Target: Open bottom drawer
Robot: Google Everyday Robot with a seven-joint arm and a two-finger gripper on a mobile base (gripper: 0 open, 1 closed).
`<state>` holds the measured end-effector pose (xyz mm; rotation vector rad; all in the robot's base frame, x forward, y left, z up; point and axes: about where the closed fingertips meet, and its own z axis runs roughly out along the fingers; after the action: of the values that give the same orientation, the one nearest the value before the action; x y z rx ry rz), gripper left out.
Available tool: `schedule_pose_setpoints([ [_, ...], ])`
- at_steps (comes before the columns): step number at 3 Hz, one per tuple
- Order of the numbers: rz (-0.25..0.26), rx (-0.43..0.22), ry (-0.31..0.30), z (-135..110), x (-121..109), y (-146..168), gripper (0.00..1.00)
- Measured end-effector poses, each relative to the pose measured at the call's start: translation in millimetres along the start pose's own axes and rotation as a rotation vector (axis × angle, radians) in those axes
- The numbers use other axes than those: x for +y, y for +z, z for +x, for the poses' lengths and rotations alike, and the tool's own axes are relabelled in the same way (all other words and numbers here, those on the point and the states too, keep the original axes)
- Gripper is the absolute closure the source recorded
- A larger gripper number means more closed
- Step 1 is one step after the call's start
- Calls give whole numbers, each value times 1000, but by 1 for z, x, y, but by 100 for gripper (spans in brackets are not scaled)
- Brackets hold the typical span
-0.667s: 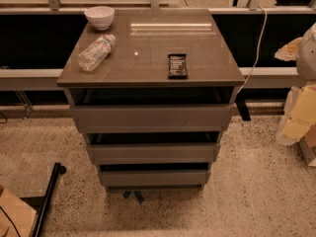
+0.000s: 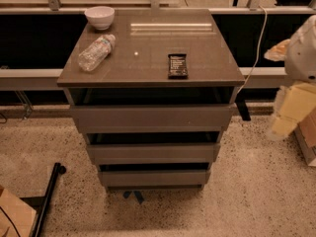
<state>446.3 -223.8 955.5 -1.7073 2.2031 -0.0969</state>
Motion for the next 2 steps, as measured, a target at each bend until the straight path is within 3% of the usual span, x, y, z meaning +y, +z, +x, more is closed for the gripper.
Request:
schedule_pose_setpoints([
  [2, 6, -85, -23, -5, -75, 71, 0],
])
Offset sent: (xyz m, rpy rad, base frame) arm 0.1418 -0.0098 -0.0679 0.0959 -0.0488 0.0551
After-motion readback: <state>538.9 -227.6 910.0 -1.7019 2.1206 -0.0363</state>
